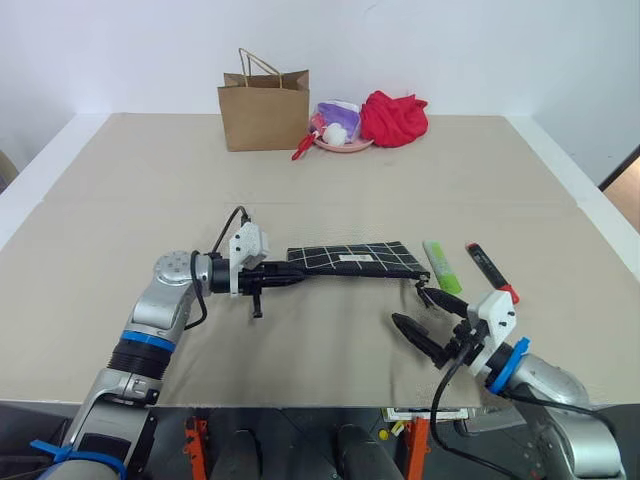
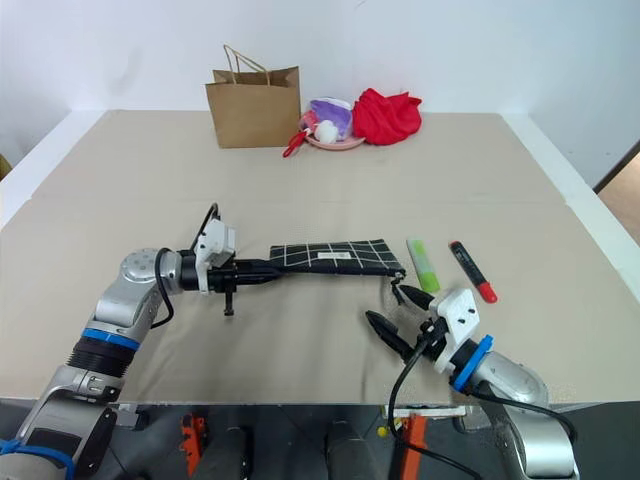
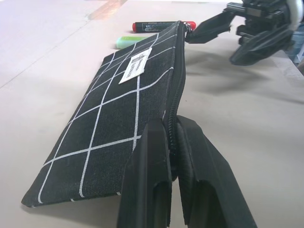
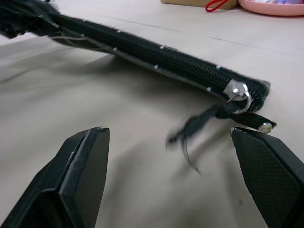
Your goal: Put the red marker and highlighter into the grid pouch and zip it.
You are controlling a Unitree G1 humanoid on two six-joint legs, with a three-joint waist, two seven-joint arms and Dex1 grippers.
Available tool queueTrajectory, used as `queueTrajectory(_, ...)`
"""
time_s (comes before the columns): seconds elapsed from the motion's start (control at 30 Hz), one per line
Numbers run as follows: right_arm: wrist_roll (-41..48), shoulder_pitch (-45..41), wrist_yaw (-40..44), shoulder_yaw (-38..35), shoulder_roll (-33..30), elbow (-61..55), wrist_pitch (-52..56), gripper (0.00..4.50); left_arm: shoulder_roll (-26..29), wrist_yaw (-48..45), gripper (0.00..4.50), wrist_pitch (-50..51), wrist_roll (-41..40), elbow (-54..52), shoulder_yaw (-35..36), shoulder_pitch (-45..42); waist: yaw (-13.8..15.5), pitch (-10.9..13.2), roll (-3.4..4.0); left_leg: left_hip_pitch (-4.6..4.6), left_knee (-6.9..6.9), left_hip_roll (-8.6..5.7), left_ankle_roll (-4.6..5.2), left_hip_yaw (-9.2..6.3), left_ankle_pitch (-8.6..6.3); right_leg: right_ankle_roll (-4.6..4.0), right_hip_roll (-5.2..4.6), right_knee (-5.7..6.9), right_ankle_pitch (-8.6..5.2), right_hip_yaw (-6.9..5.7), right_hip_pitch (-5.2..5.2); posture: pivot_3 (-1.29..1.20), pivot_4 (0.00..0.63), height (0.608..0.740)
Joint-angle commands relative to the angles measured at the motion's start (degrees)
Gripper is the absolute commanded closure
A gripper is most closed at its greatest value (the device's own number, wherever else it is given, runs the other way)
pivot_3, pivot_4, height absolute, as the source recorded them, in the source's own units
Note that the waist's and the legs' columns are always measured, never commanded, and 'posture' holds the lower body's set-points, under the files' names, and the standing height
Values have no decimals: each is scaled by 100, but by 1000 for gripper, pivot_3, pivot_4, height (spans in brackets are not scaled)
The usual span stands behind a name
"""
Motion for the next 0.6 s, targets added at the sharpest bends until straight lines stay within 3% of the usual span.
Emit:
queueTrajectory(0.03, 66, -119, 33, -51, 32, 8, -130, 115, 56, 22, 4500, 22, -104, -266, 63, -17, 1, 0, 0, -1, -1, 0, 0, 0, -1, 5, 0, 0, 0, 0, 0, 0, 150, 740)
queueTrajectory(0.23, 155, -163, 41, -86, 59, 6, -95, 115, 52, 22, 4500, 8, -71, -317, 34, 61, 1, 0, 0, -2, -4, 0, 2, 0, -3, 9, 0, 0, -2, 0, -1, 0, 150, 740)
queueTrajectory(0.47, 275, -252, -15, -130, 45, -10, 47, 2187, 35, 3, 4500, -40, -63, -336, 21, 102, 1, 0, 0, -1, -2, 0, 2, 0, -3, 6, 0, 0, -1, 0, -1, 0, 150, 740)
queueTrajectory(0.53, 303, -283, -51, -156, 42, -5, 94, 3170, 10, 102, 4500, -67, -21, -331, 37, 95, 1, 0, 0, -1, -1, 0, 2, 0, -3, 5, 0, 0, -1, 0, -1, 0, 150, 740)
queueTrajectory(0.6, 323, -296, -58, -163, 25, -15, 139, 3836, 8, 138, 4500, -103, 17, -345, 27, 110, 1, 0, 0, -1, -1, 0, 2, 0, -3, 6, 0, 0, 0, 0, -1, 0, 150, 740)
